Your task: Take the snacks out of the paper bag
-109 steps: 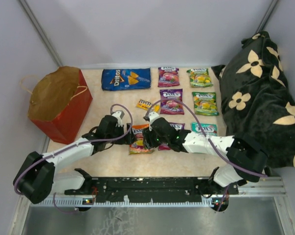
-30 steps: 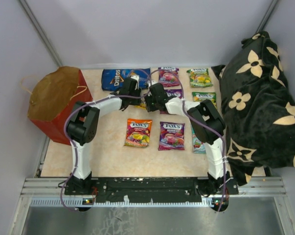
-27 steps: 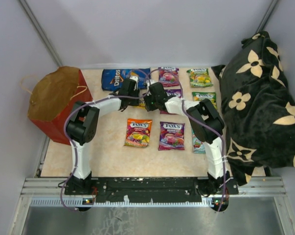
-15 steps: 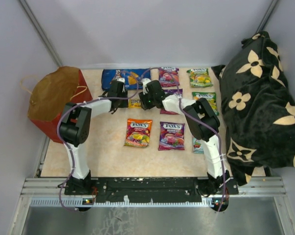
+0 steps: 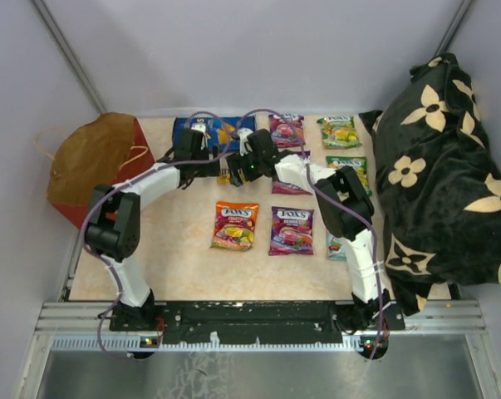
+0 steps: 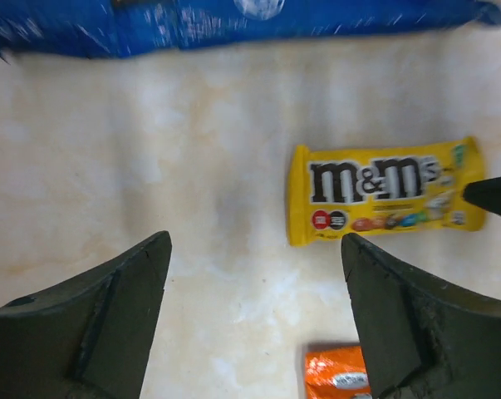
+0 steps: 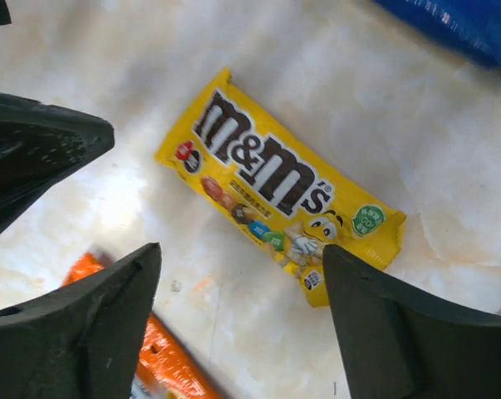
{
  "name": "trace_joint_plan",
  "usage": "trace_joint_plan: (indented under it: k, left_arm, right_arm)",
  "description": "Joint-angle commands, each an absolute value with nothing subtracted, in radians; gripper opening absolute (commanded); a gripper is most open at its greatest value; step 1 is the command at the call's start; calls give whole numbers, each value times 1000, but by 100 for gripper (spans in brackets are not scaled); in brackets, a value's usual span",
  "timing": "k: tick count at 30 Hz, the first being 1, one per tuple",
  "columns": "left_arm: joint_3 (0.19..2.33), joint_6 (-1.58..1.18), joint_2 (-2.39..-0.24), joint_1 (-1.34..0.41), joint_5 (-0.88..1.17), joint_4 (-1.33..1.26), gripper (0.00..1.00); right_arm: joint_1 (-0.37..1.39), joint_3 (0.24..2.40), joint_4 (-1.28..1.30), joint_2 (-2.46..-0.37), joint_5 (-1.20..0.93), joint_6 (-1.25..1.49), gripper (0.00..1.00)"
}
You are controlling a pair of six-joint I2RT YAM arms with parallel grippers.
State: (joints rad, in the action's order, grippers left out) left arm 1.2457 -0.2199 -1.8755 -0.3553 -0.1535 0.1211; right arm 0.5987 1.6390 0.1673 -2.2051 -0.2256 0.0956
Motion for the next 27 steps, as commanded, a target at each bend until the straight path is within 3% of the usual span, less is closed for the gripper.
trace_joint_plan:
  k: [1,4,12,22,27]
  left_arm:
    - [1305,-204,-1722,-353,-130,156,93]
    - [1318,-186,-1643,-354,-105,163,100]
    - [1178,-136,-1377,-359,121,78,100]
    - [824,-80,-1162,-361,110,-210,100]
    - [710,-89,-1150,-362,131,-284,100]
  right_arm:
    - [587,1779,235,-2047,-273,84,86]
    - [580,1812,277,-1998,-254,86,99]
    - [562,1655,264,-1828,-144,178,99]
    - [561,927,-80,-1295,190,402,99]
    - [554,721,-80,-1100,312,379,99]
